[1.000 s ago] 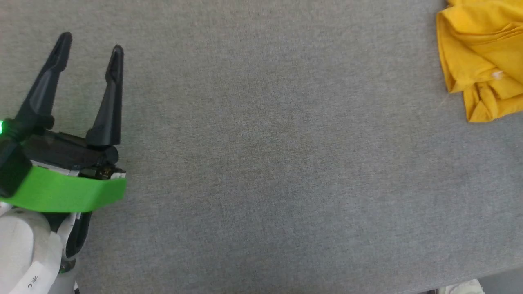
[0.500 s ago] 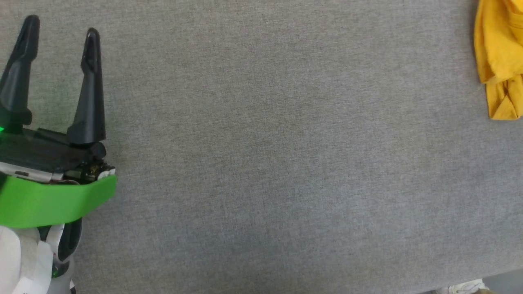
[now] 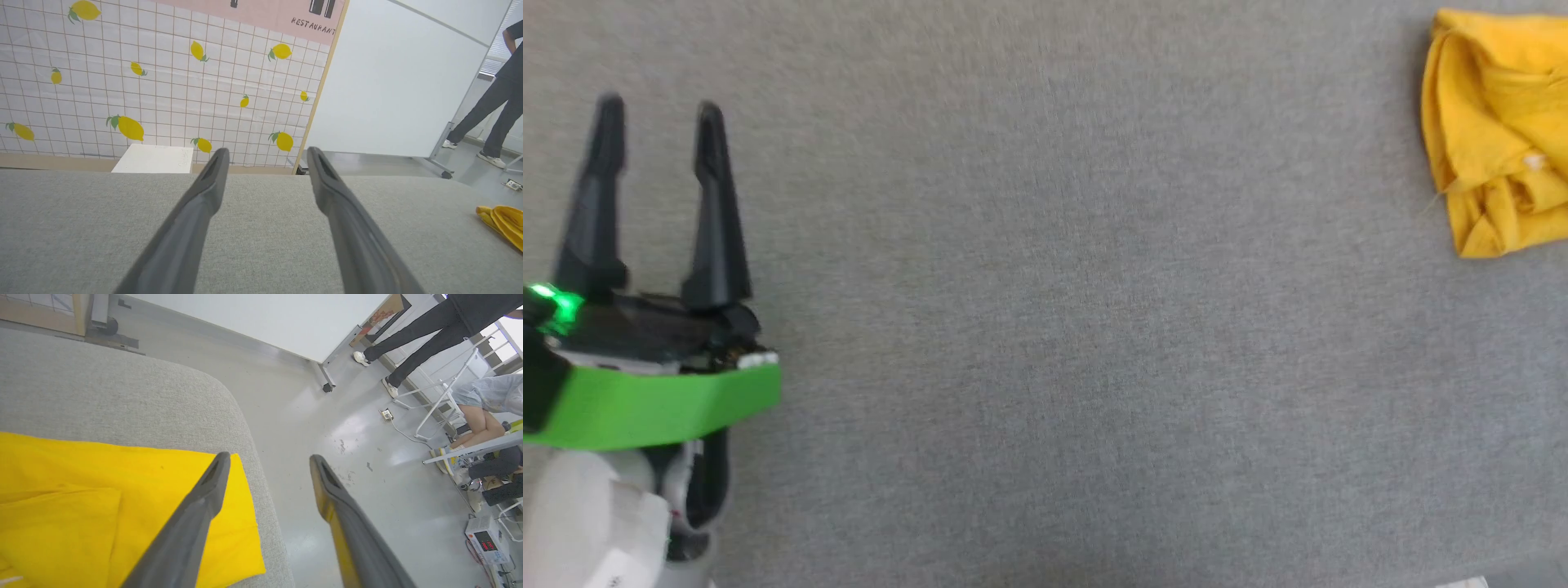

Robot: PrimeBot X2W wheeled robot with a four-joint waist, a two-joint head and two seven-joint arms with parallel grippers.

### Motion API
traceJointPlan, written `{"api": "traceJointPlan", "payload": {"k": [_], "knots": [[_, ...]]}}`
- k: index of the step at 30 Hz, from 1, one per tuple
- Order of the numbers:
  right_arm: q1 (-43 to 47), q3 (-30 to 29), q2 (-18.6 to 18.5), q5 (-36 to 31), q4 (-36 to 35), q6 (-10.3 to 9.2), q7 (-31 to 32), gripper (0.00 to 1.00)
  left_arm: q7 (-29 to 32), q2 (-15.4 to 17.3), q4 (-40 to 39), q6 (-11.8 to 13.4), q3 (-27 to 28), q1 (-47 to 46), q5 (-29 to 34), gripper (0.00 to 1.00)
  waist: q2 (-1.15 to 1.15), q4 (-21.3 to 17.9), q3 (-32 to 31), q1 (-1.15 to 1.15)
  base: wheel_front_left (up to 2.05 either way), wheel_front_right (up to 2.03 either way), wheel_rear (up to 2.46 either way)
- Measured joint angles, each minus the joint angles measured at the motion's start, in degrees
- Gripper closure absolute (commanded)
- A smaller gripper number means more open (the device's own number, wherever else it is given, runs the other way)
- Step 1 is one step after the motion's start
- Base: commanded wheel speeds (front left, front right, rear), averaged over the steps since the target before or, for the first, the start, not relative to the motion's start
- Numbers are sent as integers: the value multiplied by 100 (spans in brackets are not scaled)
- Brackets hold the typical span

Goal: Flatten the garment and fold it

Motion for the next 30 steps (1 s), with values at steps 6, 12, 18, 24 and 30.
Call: {"api": "traceJointPlan", "payload": {"k": [6,12,18,24,30], "knots": [[683,126,456,455,-426,-1,-334,0,-160,-226,401,15,-119,347,-145,0,0,144,-533,-1,0,0,0],[1380,341,1441,669,-1200,-1,-760,0,-238,-374,747,40,-211,608,-172,0,0,357,-1090,-1,0,0,0],[2147,801,2189,475,-2050,-1,-1006,0,-287,-421,1131,74,-315,723,-136,0,0,630,-1550,-1,0,0,0],[2940,1179,2426,256,-2726,0,-1329,0,-393,-615,1513,12,-393,956,-135,0,0,1070,-1911,-1,0,0,0],[3614,1194,2437,661,-2933,0,-1586,0,-420,-845,1712,-68,-439,1165,73,0,0,1336,-2055,-1,0,0,0]]}}
